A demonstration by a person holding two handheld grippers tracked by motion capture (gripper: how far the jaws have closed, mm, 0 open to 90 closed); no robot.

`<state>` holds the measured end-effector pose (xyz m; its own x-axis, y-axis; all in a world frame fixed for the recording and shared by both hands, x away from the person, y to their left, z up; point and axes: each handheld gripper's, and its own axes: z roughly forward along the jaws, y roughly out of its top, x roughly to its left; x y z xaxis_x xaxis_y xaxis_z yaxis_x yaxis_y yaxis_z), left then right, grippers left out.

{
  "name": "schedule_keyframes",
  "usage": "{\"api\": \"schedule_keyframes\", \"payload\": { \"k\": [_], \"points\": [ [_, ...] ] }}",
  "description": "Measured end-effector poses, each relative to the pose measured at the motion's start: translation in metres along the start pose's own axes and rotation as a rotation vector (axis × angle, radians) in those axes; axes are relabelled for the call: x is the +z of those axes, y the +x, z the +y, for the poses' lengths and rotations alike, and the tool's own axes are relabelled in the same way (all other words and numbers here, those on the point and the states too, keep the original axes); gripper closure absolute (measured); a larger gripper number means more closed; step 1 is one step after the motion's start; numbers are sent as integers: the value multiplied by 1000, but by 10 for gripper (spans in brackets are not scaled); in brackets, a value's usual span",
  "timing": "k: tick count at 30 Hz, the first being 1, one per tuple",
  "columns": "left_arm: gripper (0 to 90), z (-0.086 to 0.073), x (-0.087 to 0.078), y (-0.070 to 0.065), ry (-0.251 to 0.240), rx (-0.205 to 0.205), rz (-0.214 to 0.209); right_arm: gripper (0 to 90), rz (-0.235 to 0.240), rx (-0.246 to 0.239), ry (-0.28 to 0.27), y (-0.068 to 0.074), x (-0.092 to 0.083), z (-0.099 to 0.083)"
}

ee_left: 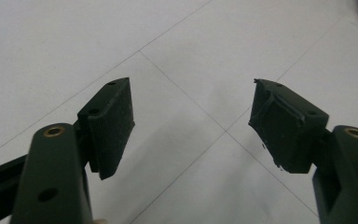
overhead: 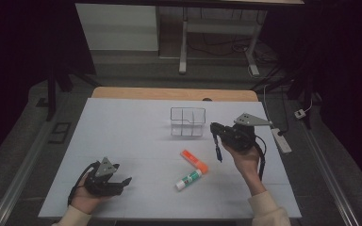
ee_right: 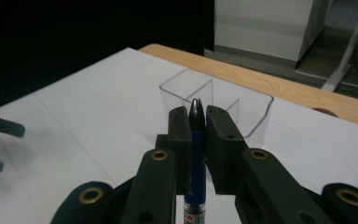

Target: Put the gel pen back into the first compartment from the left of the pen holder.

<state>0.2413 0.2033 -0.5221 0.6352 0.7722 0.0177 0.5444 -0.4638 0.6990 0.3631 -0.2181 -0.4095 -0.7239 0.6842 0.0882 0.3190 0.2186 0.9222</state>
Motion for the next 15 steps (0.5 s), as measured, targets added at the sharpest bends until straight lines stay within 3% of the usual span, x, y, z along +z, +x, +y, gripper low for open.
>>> {"api": "schedule_keyframes", "payload": {
  "k": [9, 15],
  "points": [
    [299, -1, 0, 1, -6, 0, -9, 801, 8, 25, -86, 2, 4, 15],
    [299, -1, 0, 1, -7, -1, -12, 801, 9, 19, -101, 5, 10, 22]
  ]
}}
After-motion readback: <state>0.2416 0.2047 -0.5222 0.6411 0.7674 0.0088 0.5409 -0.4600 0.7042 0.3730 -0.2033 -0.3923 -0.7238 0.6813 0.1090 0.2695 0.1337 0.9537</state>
